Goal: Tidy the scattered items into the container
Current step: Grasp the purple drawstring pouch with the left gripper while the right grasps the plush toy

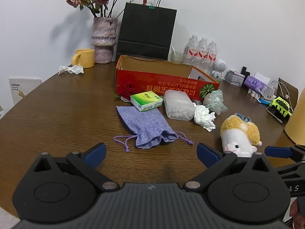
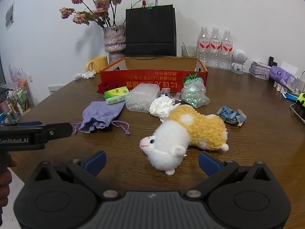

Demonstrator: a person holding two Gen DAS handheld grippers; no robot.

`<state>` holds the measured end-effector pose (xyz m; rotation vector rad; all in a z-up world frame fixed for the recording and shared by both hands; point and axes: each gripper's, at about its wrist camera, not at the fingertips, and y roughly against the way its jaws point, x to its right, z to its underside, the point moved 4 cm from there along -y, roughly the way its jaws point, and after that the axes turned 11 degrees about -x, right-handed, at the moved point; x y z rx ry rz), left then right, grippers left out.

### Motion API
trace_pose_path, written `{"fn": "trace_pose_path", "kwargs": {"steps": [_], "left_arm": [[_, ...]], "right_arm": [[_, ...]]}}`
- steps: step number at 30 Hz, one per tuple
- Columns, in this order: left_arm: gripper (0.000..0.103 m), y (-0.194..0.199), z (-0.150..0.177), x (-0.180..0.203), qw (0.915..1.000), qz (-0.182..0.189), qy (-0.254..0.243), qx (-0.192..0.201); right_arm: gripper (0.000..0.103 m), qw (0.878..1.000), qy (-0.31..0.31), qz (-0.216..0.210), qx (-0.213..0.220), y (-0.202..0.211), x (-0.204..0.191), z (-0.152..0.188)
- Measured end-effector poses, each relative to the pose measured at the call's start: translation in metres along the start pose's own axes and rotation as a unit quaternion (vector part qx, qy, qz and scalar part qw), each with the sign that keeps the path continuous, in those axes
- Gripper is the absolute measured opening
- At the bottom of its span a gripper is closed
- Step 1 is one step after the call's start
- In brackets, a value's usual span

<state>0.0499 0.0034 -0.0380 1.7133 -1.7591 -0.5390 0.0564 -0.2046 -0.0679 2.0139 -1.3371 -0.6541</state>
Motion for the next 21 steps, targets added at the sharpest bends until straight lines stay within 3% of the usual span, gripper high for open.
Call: {"fn": "trace_pose_path", "kwargs": {"steps": [21], "left_arm": [[0.103, -0.074, -0.045, -0.013, 0.9987, -0.022, 0.017, -0.043]], "right_arm": [[0.1, 0.999, -0.033, 0.015, -0.035, -0.061, 0.017, -0.03]]}}
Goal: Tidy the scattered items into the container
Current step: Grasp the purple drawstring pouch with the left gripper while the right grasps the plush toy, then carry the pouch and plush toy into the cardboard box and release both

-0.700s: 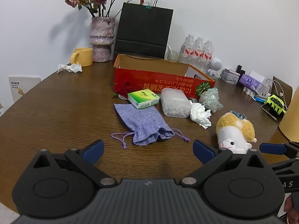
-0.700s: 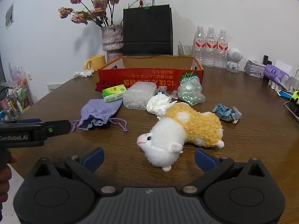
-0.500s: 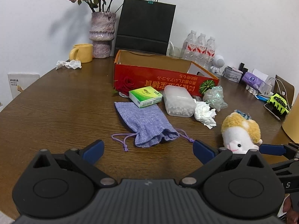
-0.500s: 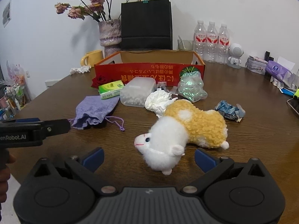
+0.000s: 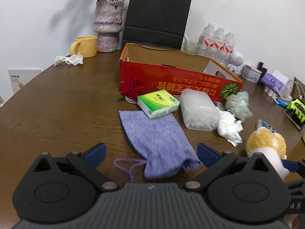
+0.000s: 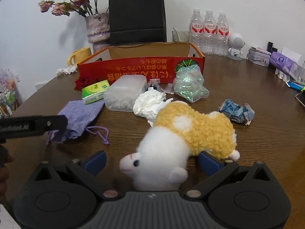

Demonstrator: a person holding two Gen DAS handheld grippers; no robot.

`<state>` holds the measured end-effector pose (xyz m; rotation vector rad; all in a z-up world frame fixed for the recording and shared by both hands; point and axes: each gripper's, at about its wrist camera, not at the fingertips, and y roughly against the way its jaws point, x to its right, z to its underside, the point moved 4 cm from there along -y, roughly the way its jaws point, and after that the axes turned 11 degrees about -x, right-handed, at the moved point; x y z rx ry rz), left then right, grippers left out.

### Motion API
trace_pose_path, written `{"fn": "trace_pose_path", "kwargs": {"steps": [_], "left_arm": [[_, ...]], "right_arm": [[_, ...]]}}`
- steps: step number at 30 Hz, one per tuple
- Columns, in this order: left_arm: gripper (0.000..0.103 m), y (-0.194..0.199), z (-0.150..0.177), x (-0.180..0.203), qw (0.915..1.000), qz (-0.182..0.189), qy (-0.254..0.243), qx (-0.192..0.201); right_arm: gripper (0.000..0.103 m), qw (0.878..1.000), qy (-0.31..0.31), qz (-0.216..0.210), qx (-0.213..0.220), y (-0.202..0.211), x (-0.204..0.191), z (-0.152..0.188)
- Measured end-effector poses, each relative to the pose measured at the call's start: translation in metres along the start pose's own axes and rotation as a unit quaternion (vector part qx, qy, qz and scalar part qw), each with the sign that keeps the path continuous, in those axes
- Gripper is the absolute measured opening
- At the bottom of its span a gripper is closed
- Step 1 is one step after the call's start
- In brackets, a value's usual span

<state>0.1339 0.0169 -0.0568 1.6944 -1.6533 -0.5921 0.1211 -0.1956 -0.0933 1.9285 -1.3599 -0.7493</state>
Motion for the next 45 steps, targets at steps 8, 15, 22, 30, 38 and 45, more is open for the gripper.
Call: {"fn": "trace_pose_path", "kwargs": {"steps": [8, 15, 22, 30, 38, 45], "left_arm": [[0.103, -0.036, -0.012, 0.01, 0.9984, -0.025, -0.024, -0.044], [0.092, -0.044, -0.008, 0.02, 0.9968, -0.038, -0.056, -0.043], [0.029, -0.031, -0.002, 0.025, 0.9953, -0.007, -0.092, -0.029], [0.026, 0.002, 0.007, 0.019, 0.996, 0.015, -0.087, 0.006], [0.026, 0.05, -0.022, 0.022, 0.9907, 0.049, -0.096, 0.083], [0.028, 0.047, -0.107, 0.033, 0.9838, 0.075, -0.09, 0.136]], "right_arm": [[0.073, 1.0, -0.01, -0.001, -0.004, -0.011, 0.011, -0.004], [0.063, 1.0, 0.007, -0.007, 0.006, -0.013, 0.017, -0.007], [0.059, 0.999, 0.01, -0.024, 0.022, -0.007, 0.02, 0.0], [0.059, 0.998, 0.001, -0.042, 0.039, 0.005, 0.025, 0.007], [0.058, 0.994, 0.023, -0.047, 0.095, 0.032, 0.02, -0.016], [0.058, 0.983, 0.053, -0.039, 0.171, 0.039, 0.015, -0.112]]}}
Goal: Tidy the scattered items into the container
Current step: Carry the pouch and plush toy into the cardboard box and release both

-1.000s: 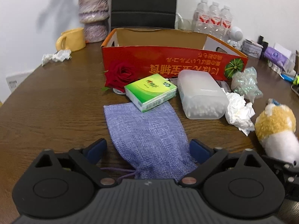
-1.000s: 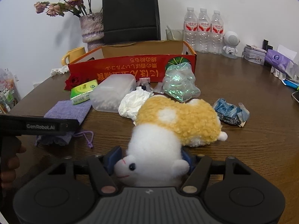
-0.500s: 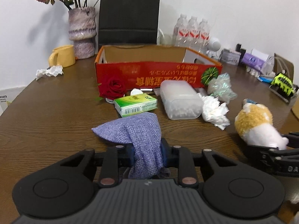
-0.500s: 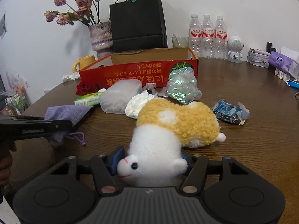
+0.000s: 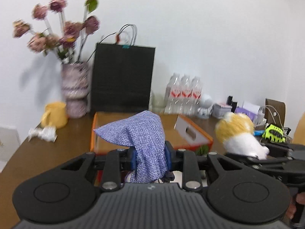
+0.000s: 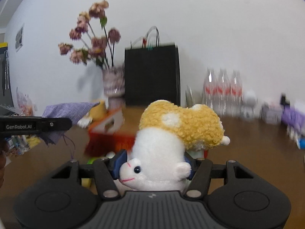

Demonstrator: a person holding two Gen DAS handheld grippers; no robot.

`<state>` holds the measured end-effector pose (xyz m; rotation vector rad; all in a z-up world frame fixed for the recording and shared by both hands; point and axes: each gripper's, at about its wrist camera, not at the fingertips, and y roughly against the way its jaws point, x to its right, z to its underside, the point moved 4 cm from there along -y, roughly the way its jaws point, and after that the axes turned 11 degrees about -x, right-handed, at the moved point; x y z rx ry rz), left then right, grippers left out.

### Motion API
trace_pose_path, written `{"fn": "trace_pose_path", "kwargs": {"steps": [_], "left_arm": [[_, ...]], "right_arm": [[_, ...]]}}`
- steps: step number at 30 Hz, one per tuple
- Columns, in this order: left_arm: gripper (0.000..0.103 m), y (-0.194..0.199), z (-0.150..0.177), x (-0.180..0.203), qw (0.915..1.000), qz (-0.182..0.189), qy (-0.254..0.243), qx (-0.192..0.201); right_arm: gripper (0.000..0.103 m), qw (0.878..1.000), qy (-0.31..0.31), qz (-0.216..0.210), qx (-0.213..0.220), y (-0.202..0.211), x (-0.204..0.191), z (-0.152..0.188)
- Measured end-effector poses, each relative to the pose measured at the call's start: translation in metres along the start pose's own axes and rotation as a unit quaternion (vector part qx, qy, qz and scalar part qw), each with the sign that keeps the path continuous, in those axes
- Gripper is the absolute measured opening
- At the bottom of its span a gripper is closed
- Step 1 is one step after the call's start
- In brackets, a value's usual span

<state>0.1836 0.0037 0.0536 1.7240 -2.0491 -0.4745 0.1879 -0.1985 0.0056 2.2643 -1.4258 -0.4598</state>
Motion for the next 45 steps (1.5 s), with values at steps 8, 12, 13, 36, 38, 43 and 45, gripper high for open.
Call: {"fn": "trace_pose_path", "kwargs": {"steps": [8, 12, 13, 36, 38, 43, 45], "left_arm": [[0.028, -0.112, -0.053, -0.027, 0.9989, -0.014, 0.036, -0.027], [0.028, -0.165, -0.054, -0.049, 0.9961, -0.012, 0.065, -0.059], [0.028, -0.177, -0.053, -0.054, 0.9951, -0.01, 0.069, -0.071], [0.103, -0.216, -0.044, -0.057, 0.9904, -0.042, 0.025, -0.129], [0.103, -0.214, -0.045, -0.058, 0.9904, -0.046, 0.027, -0.128], [0.103, -0.21, -0.047, -0.059, 0.99, -0.055, 0.03, -0.126], [0.103, -0.205, -0.048, -0.058, 0.9904, -0.059, 0.031, -0.121]], "right_arm": [[0.058, 1.0, -0.006, 0.008, -0.012, -0.107, 0.014, -0.077], [0.058, 0.998, -0.011, 0.01, -0.061, -0.169, 0.02, -0.084], [0.058, 0.997, -0.011, 0.007, -0.073, -0.181, 0.022, -0.083], [0.094, 0.984, 0.005, 0.019, -0.179, -0.241, 0.025, -0.066], [0.103, 0.984, 0.003, 0.024, -0.177, -0.239, 0.026, -0.068], [0.103, 0.985, 0.005, 0.026, -0.173, -0.235, 0.026, -0.07], [0.103, 0.985, 0.005, 0.026, -0.17, -0.231, 0.026, -0.073]]}}
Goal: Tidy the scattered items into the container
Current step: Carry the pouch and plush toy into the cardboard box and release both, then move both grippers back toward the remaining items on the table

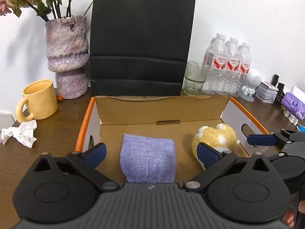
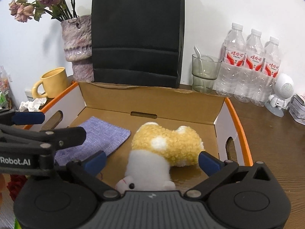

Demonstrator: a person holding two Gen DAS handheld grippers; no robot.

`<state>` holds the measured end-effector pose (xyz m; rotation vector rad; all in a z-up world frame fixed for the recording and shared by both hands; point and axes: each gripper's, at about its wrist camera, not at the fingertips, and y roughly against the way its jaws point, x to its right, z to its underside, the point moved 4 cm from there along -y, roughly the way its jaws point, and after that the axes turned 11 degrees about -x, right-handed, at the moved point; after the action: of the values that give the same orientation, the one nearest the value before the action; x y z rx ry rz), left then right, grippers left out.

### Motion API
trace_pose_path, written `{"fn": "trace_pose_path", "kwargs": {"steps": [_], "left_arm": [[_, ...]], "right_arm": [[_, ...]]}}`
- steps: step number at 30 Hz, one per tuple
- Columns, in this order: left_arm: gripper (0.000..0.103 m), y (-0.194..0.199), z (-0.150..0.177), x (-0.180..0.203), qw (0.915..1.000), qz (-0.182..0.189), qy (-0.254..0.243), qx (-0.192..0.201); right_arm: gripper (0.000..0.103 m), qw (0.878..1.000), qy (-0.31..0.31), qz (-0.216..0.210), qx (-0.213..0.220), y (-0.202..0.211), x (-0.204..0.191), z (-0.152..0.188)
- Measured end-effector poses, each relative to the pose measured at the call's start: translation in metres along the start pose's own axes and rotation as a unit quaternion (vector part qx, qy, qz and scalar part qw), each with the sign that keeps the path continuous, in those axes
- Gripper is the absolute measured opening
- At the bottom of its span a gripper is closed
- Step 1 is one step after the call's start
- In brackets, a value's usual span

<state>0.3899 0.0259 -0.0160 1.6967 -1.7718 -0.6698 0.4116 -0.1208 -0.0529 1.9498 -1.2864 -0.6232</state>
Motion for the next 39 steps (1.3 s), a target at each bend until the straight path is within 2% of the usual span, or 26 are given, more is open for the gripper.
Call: {"fn": "trace_pose_path", "kwargs": {"steps": [5, 9, 13, 18, 24, 29, 34, 39], "left_arm": [[0.103, 0.031, -0.001, 0.001, 0.9993, -0.006, 0.001, 0.036], [0.103, 0.078, 0.007, 0.0, 0.996, 0.006, 0.002, 0.089], [0.103, 0.124, 0.025, -0.002, 0.9907, 0.023, 0.003, 0.134], [0.103, 0.161, 0.055, -0.001, 0.9869, 0.006, -0.009, 0.161], [0.103, 0.171, 0.1, -0.005, 0.9915, -0.015, -0.009, 0.129], [0.103, 0.172, 0.138, -0.006, 0.9952, -0.009, -0.016, 0.096], [0.103, 0.166, 0.17, -0.005, 0.9979, -0.002, -0.012, 0.063], [0.103, 0.152, 0.185, -0.007, 0.9996, -0.008, -0.006, 0.026]], "right_arm": [[0.103, 1.0, 0.003, 0.005, 0.03, 0.032, 0.001, 0.0], [0.103, 0.996, 0.004, 0.011, 0.087, 0.087, 0.012, 0.01], [0.103, 0.991, 0.001, 0.03, 0.13, 0.139, 0.029, 0.035], [0.103, 0.99, 0.001, 0.047, 0.135, 0.173, 0.046, 0.079], [0.103, 0.993, -0.021, 0.051, 0.103, 0.179, 0.056, 0.138], [0.103, 0.996, -0.046, 0.046, 0.06, 0.167, 0.06, 0.185], [0.103, 0.996, -0.07, 0.045, 0.034, 0.153, 0.063, 0.216], [0.103, 0.995, -0.076, 0.053, 0.027, 0.145, 0.067, 0.227]]}}
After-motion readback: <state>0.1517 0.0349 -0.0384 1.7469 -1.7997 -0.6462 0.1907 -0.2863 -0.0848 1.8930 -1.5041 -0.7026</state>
